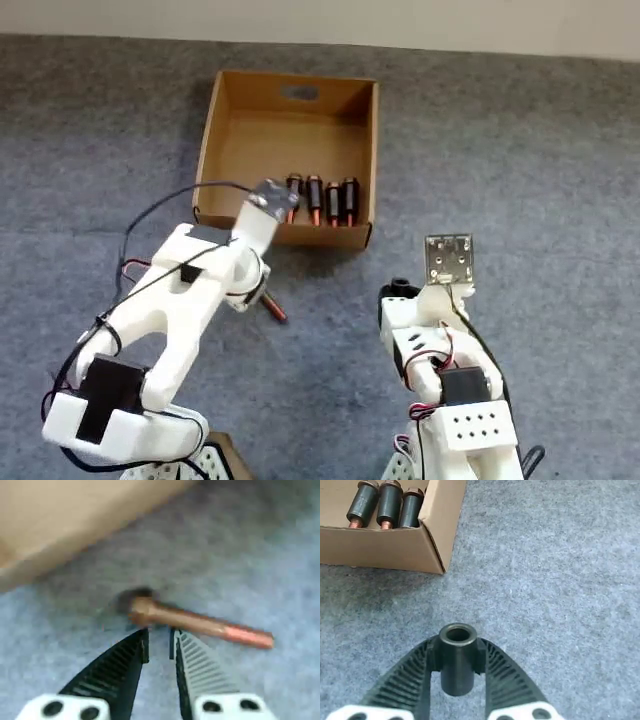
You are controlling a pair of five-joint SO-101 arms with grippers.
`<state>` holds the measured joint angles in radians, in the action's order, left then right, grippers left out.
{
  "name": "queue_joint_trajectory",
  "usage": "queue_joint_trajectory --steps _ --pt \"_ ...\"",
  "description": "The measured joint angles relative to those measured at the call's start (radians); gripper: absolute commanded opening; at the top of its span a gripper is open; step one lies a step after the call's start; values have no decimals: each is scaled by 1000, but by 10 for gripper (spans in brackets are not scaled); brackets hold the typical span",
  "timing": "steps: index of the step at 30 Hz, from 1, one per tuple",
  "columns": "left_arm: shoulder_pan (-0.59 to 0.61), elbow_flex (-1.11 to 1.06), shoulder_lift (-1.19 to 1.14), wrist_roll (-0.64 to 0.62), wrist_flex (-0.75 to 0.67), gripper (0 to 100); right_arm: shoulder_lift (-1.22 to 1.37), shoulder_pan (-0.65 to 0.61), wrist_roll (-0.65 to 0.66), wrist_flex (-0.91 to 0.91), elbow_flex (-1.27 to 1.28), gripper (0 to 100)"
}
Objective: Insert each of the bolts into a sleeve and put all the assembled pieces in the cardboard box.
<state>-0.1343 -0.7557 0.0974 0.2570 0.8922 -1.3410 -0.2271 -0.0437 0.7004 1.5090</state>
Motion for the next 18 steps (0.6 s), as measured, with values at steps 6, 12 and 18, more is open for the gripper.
queue_joint_trajectory --steps 6,12,18 --pt "-26 0 0 -161 -8 98 0 0 0 0 0 5" --pt "-66 0 0 -347 -8 98 0 0 0 0 0 5" --pt "-69 86 0 -491 80 98 0 0 0 0 0 5"
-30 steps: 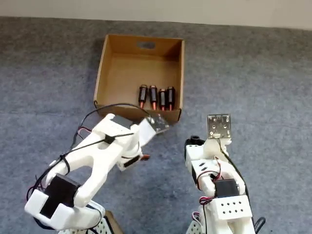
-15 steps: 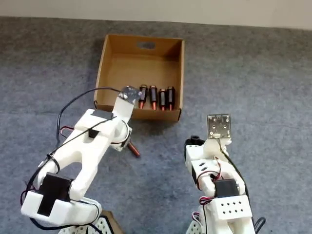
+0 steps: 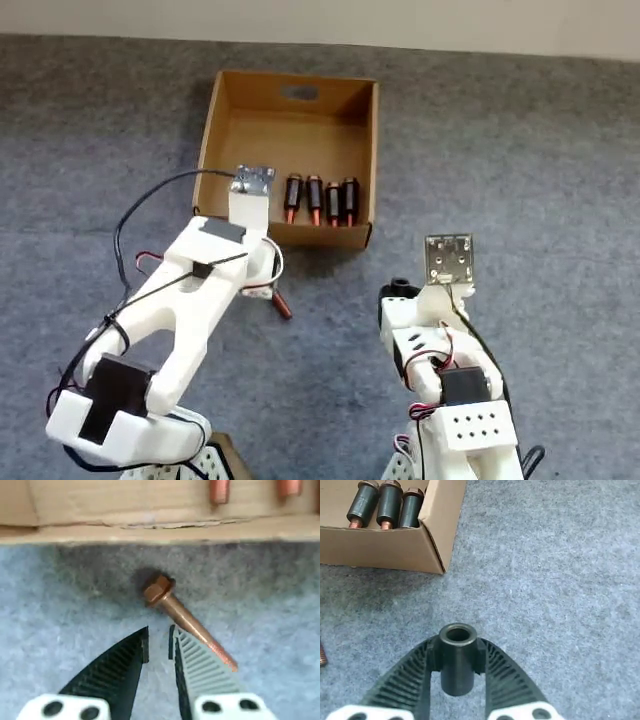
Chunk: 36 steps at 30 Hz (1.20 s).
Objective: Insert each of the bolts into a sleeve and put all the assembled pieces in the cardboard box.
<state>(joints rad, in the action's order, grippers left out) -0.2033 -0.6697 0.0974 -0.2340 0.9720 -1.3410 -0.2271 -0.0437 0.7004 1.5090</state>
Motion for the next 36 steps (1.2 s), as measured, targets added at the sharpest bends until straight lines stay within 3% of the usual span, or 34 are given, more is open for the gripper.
queue_joint_trajectory --steps 11,16,21,30,36 --pt "-20 72 0 -229 83 100 0 0 0 0 0 5" --pt "-17 72 0 -347 83 169 0 0 0 0 0 5" --pt "-20 57 0 -362 55 171 0 0 0 0 0 5" --pt "-17 -114 0 -362 -190 171 0 0 0 0 0 5" --pt "-18 -126 0 -362 -222 170 0 0 0 0 0 5"
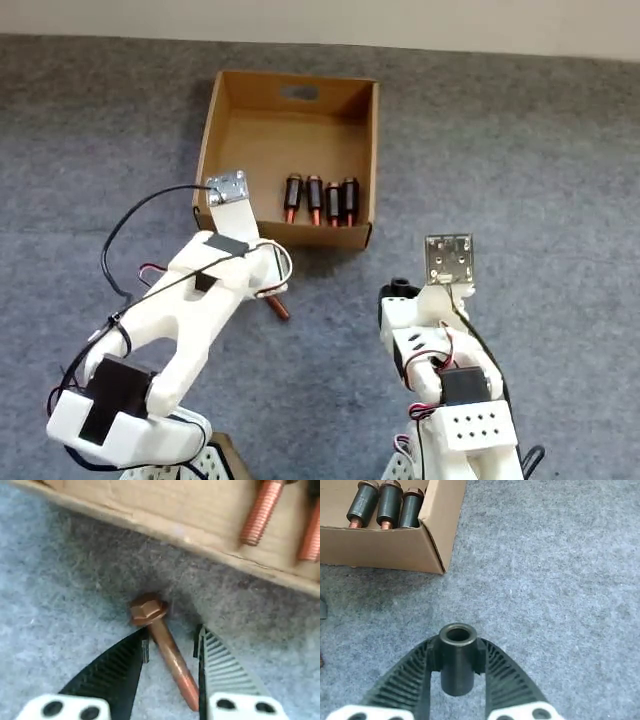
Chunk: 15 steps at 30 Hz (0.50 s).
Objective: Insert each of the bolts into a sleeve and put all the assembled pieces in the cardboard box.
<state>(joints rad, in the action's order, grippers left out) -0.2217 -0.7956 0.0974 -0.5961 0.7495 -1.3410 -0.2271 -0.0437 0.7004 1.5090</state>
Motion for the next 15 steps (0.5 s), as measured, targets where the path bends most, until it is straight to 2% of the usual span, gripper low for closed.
queue_joint_trajectory --steps 3,7,15 --pt "0 0 0 0 0 131 0 0 0 0 0 5" --pt "-3 0 0 3 0 5 0 0 0 0 0 5" --pt "-5 0 0 114 -2 7 0 0 0 0 0 5"
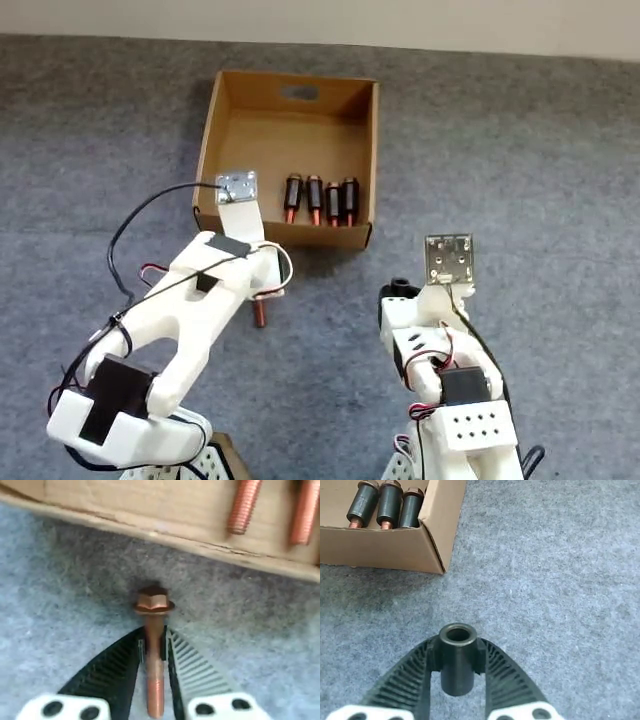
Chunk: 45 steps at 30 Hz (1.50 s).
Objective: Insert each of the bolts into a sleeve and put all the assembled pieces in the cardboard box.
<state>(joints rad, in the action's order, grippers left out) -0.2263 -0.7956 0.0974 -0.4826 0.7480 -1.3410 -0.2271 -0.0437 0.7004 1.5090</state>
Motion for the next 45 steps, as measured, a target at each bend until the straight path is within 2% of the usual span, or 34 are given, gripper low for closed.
queue_joint_trajectory --steps 8,15,20,23,27,35,39,41,43,45 --pt "0 0 0 178 9 7 0 0 0 0 0 5" --pt "-3 12 0 201 86 25 0 0 0 0 0 5" --pt "-98 69 0 207 242 143 0 0 0 0 0 5" --pt "-157 87 0 209 273 146 0 0 0 0 0 5" --pt "-160 87 0 209 232 146 0 0 0 0 0 5" --pt "-126 -3 2 209 58 146 0 0 0 0 0 5" --pt "-126 -11 3 209 37 145 0 0 0 0 0 5" --pt "-126 -11 3 209 37 102 0 0 0 0 0 5" --pt "-126 -11 3 209 35 18 0 0 0 0 0 5" --pt "-126 -11 3 209 28 18 0 0 0 0 0 5"
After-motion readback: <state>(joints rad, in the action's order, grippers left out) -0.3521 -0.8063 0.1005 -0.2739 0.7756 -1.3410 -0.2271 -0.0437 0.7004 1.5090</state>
